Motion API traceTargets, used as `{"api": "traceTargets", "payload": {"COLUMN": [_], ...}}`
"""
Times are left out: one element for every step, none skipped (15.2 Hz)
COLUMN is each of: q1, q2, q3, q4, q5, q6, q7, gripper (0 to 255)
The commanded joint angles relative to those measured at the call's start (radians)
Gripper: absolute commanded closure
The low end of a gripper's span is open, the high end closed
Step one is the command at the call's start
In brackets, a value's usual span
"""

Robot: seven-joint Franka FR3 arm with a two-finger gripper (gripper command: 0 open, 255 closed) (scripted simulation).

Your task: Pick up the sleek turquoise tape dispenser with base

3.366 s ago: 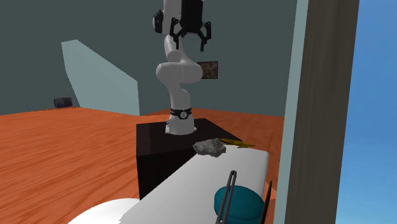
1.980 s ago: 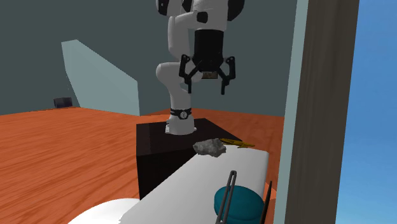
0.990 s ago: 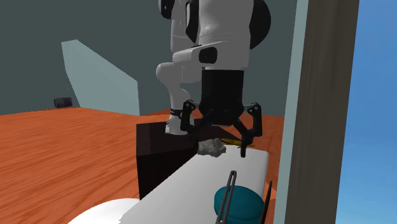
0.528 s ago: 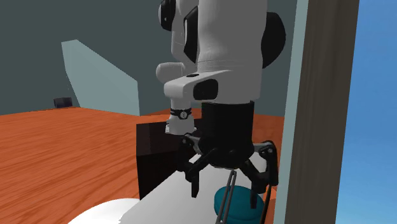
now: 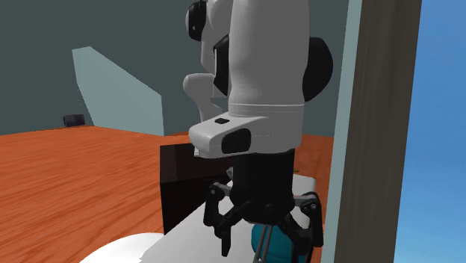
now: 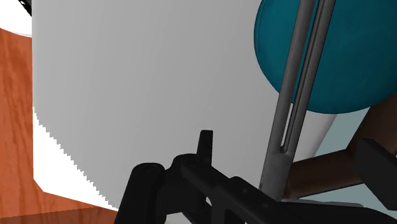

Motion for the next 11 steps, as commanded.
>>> {"api": "traceTargets", "payload": {"q1": [0.001,0.0,0.0,0.001,0.001,0.001,0.001,0.001,0.001,0.002,0.003], "q2": [0.009,0.012,0.012,0.012,0.011,0.011,0.012,0.012,0.012,0.005,-0.003], "q3": [0.003,0.003,0.003,0.003,0.003,0.003,0.003,0.003,0.003,0.003,0.002], "q4": [0.002,0.005,0.004,0.004,0.004,0.004,0.005,0.005,0.005,-0.003,-0.002], "q5": [0.001,0.001,0.001,0.001,0.001,0.001,0.001,0.002,0.001,0.001,0.0], "q6": [0.003,0.003,0.004,0.004,0.004,0.003,0.003,0.004,0.003,0.004,-0.004], "q7": [-0.002,-0.002,-0.002,-0.001,-0.001,-0.002,-0.002,-0.002,-0.002,0.0,0.0], "gripper": [255,255,255,255,255,255,255,255,255,255,255]}}
